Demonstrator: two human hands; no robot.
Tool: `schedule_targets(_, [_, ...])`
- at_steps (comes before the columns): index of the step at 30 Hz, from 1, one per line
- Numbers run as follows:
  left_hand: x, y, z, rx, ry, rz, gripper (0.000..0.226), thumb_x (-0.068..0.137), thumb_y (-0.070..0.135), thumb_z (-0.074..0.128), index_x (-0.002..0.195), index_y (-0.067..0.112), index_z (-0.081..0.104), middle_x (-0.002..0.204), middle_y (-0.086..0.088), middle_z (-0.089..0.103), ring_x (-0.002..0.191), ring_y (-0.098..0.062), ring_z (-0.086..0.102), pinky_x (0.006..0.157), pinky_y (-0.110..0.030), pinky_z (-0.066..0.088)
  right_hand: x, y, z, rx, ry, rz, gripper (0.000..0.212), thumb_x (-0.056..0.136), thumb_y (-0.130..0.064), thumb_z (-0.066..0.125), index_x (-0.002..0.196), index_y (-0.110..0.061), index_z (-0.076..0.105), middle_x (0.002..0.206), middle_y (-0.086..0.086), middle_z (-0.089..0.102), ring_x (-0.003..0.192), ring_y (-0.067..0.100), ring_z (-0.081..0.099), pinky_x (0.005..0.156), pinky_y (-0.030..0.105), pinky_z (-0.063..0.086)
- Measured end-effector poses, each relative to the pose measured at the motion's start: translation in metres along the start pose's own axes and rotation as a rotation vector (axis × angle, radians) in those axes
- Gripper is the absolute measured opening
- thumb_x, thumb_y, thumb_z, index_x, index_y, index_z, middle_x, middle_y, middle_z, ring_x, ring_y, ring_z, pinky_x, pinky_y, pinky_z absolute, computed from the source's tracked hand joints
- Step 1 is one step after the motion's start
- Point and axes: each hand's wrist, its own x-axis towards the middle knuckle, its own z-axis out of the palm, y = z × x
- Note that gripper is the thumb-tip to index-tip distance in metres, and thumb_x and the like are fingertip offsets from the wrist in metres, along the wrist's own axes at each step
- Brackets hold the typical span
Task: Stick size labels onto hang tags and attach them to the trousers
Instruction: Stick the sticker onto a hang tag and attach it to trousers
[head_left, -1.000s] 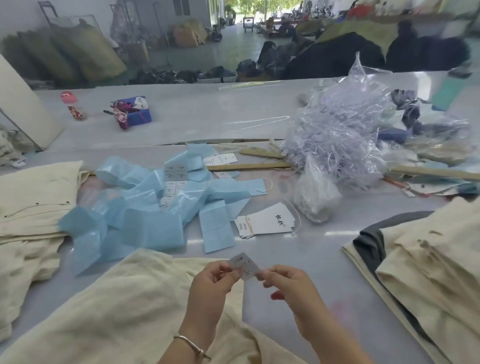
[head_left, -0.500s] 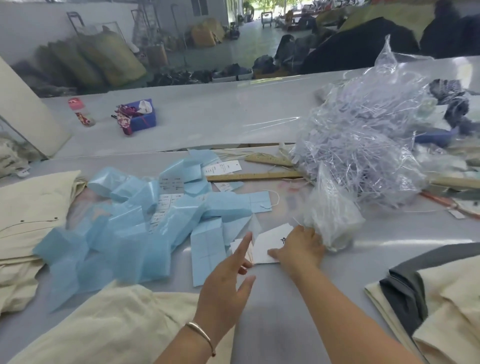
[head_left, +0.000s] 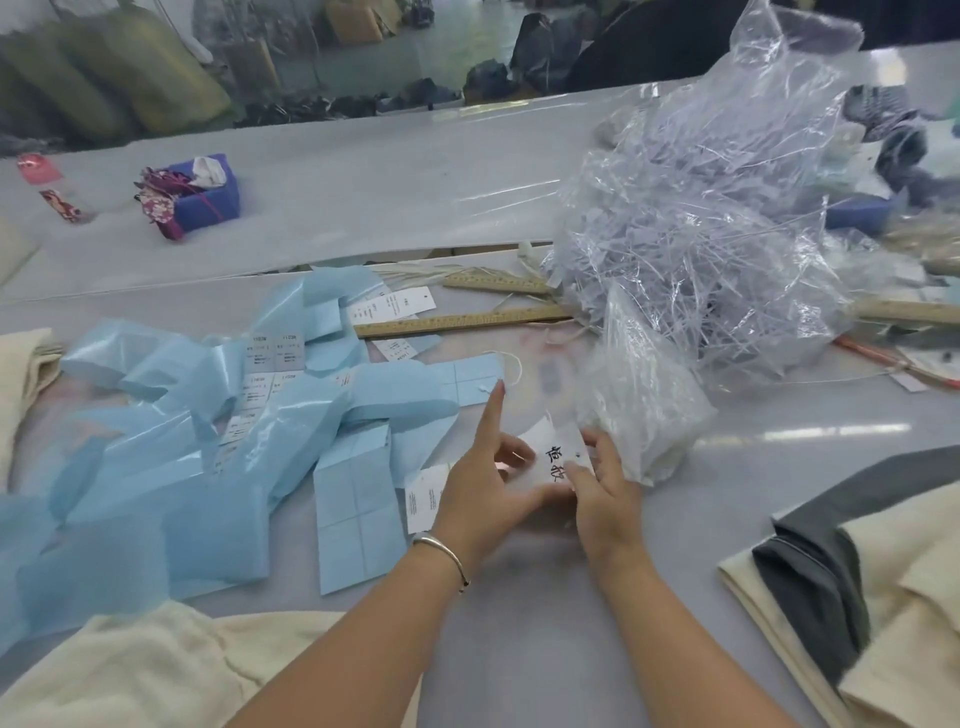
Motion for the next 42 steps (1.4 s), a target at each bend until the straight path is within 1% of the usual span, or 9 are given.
schedule_targets(4, [0.004, 0.0, -0.001, -0.027, -0.001, 0.005, 0.111, 0.059, 0.044, 0.087, 0.13, 0.074, 0.008, 0.094, 0.021, 0.062, 0.09, 0.003, 0.061, 0.085, -0.017, 0.05, -0.001, 0.001, -0.004, 0.063, -0.052, 0.033, 0.017, 0.08, -0.033, 0.05, 0.085, -0.037, 0.066, 0.065, -0.015, 0.061, 0.059, 0.008, 0.056, 0.036, 0.023, 0.042])
schedule_targets(9, [-0.001, 0.002, -0.005, 0.02, -0.016, 0.011, 0.11, 0.054, 0.064, 0.078, 0.136, 0.072, 0.005, 0.101, 0.032, 0.063, 0.095, 0.007, 0.062, 0.087, -0.018, 0.051, -0.001, 0.003, -0.003, 0.041, -0.047, 0.002, 0.014, 0.082, -0.037, 0.051, 0.08, -0.033, 0.064, 0.058, -0.005, 0.053, 0.054, 0.013, 0.051, 0.038, 0.027, 0.041])
schedule_targets(19, [0.0, 0.0, -0.01, 0.026, -0.074, -0.004, 0.104, 0.071, 0.041, 0.083, 0.137, 0.072, 0.009, 0.099, 0.027, 0.071, 0.1, 0.011, 0.062, 0.09, -0.02, 0.052, -0.002, 0.002, -0.001, -0.005, -0.027, 0.004, 0.019, 0.089, -0.04, 0.051, 0.081, -0.032, 0.067, 0.056, -0.008, 0.058, 0.057, 0.019, 0.057, 0.037, 0.027, 0.041])
schedule_targets(26, [-0.001, 0.002, -0.015, -0.019, -0.046, -0.049, 0.096, 0.082, 0.031, 0.077, 0.147, 0.055, 0.011, 0.092, 0.031, 0.07, 0.094, 0.013, 0.063, 0.083, 0.002, 0.038, -0.001, 0.005, -0.003, -0.112, -0.088, 0.011, 0.015, 0.086, -0.025, 0.068, 0.098, -0.018, 0.067, 0.075, 0.004, 0.07, 0.068, 0.014, 0.062, 0.06, 0.03, 0.045])
schedule_targets(29, [-0.007, 0.006, -0.018, -0.036, -0.056, -0.071, 0.104, 0.075, 0.04, 0.081, 0.149, 0.053, 0.009, 0.089, 0.032, 0.069, 0.089, 0.011, 0.065, 0.081, 0.001, 0.041, -0.001, 0.002, -0.002, -0.137, -0.058, 0.004, 0.008, 0.083, -0.019, 0.073, 0.091, -0.02, 0.072, 0.081, 0.001, 0.072, 0.075, 0.015, 0.064, 0.066, 0.029, 0.049])
schedule_targets(32, [-0.014, 0.01, -0.021, -0.037, -0.047, -0.034, 0.104, 0.079, 0.026, 0.078, 0.152, 0.046, 0.007, 0.07, 0.025, 0.069, 0.074, 0.01, 0.064, 0.073, -0.004, 0.043, -0.003, -0.005, 0.0, -0.217, -0.068, -0.017, 0.015, 0.081, -0.018, 0.075, 0.08, -0.032, 0.074, 0.085, -0.005, 0.071, 0.077, 0.017, 0.062, 0.073, 0.031, 0.052])
schedule_targets(35, [-0.015, 0.019, -0.03, -0.07, 0.128, -0.057, 0.095, 0.084, 0.007, 0.068, 0.155, 0.034, 0.011, 0.051, 0.013, 0.059, 0.054, -0.002, 0.052, 0.07, -0.022, 0.053, -0.009, -0.017, -0.002, -0.402, -0.12, -0.098, 0.035, 0.083, -0.017, 0.073, 0.083, -0.052, 0.069, 0.119, -0.008, 0.059, 0.102, 0.012, 0.057, 0.087, 0.038, 0.05])
schedule_targets(38, [-0.013, 0.043, -0.042, -0.213, 0.285, -0.147, 0.093, 0.082, 0.002, 0.066, 0.155, 0.028, 0.015, 0.061, 0.001, 0.069, 0.062, -0.013, 0.062, 0.081, -0.045, 0.058, -0.024, -0.032, 0.0, -0.698, -0.175, -0.315, 0.047, 0.078, -0.022, 0.075, 0.122, -0.031, 0.063, 0.137, -0.008, 0.042, 0.121, 0.01, 0.04, 0.103, 0.033, 0.038])
schedule_targets(42, [-0.032, 0.079, -0.053, -0.388, 0.363, -0.178, 0.095, 0.081, 0.005, 0.071, 0.155, 0.027, 0.017, 0.07, 0.004, 0.074, 0.063, -0.007, 0.069, 0.075, -0.036, 0.061, -0.06, -0.06, 0.018, -0.883, -0.196, -0.447, 0.083, 0.078, -0.037, 0.076, 0.145, -0.006, 0.037, 0.148, 0.008, 0.041, 0.138, 0.026, 0.036, 0.113, 0.038, 0.027])
